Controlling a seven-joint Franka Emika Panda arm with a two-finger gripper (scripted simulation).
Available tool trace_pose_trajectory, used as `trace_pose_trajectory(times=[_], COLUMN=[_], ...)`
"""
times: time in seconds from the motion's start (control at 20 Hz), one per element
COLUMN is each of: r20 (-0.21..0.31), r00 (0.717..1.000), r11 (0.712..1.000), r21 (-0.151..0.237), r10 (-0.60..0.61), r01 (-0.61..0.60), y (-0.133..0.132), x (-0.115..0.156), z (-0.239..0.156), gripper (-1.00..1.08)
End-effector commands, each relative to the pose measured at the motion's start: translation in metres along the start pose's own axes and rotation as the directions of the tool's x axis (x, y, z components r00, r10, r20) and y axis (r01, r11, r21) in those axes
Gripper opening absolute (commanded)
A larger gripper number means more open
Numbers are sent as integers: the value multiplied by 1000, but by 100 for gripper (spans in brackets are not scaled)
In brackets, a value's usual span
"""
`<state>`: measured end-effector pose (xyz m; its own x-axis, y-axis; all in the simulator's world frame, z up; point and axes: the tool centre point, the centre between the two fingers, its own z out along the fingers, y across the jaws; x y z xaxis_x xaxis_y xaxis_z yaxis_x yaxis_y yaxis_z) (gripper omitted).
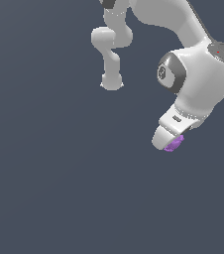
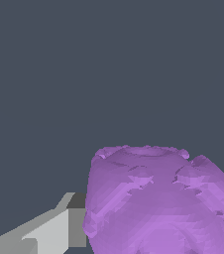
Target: Pick up the object and move it to a goal position.
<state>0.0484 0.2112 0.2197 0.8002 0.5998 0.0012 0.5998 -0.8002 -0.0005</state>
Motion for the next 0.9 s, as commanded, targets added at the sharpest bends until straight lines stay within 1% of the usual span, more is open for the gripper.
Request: trace_pose_trajectory(times=[0.0, 0.45, 0.85], r20=[1, 1, 1], r00=[1000, 1000, 1000], r11=[1000, 1000, 1000], r21=[0, 0, 0], r10=[1, 0, 0], r01=[-1, 0, 0], y=[-2, -5, -6], x=[11, 35, 41], z=[-10, -29, -34], gripper=[-100, -100, -100])
